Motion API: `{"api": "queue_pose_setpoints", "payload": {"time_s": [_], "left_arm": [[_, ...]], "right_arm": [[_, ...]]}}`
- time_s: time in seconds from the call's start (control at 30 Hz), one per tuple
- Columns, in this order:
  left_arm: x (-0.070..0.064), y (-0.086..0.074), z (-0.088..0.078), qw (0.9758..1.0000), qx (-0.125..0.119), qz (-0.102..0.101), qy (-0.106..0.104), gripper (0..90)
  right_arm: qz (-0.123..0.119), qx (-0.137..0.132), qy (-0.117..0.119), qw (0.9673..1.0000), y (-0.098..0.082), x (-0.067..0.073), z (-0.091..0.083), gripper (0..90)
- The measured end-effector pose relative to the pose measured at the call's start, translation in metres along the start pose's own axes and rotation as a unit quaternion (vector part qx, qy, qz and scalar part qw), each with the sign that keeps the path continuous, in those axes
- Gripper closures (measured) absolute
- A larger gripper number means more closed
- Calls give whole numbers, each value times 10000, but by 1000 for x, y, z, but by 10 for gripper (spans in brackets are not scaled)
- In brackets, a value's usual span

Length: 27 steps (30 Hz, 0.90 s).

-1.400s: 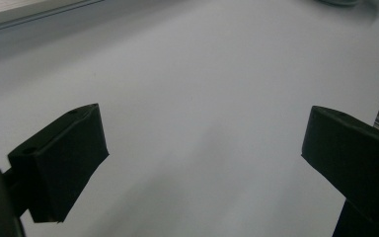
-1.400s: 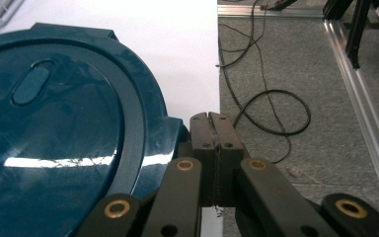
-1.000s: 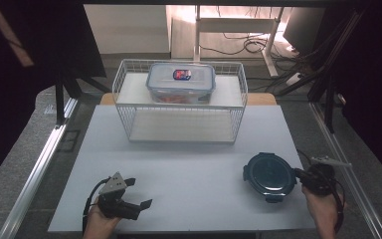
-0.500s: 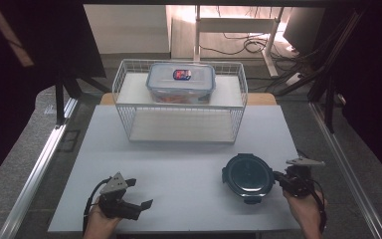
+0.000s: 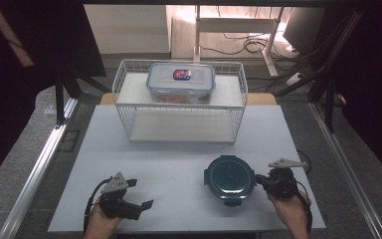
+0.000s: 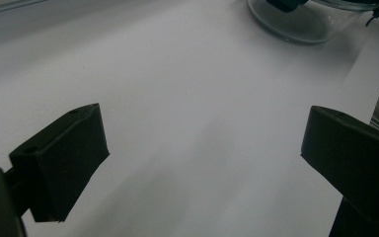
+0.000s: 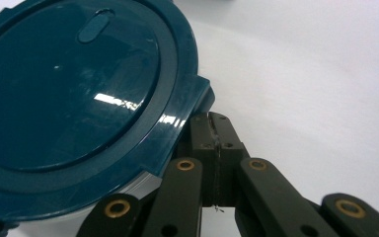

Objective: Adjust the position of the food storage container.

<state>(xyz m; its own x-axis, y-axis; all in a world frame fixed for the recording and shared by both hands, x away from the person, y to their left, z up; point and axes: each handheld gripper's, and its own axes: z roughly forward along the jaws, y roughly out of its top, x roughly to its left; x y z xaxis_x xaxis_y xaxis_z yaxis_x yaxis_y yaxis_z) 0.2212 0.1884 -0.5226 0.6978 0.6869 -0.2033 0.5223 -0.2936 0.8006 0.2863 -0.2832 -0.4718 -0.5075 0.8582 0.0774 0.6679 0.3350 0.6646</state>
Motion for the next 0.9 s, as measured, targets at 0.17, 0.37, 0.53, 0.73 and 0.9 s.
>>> {"api": "queue_pose_setpoints", "payload": {"time_s": [0.17, 0.37, 0.53, 0.73, 0.9], "left_arm": [[0, 0, 1, 10000, -8, -31, -8, 33], [0, 0, 1, 10000, -13, -46, -20, 47], [0, 0, 1, 10000, -11, -50, -24, 50], [1, 0, 1, 10000, -21, -65, -27, 50], [1, 0, 1, 10000, -23, -71, -26, 50]], "right_arm": [[-95, -4, 212, 9997, 2, 11, 4, 897], [-202, 31, 506, 9985, 4, 27, 9, 897], [-352, 12, 682, 9970, 7, 42, 15, 897], [-489, -26, 854, 9951, 11, 58, 22, 896], [-555, -43, 918, 9942, 13, 66, 27, 897]]}}
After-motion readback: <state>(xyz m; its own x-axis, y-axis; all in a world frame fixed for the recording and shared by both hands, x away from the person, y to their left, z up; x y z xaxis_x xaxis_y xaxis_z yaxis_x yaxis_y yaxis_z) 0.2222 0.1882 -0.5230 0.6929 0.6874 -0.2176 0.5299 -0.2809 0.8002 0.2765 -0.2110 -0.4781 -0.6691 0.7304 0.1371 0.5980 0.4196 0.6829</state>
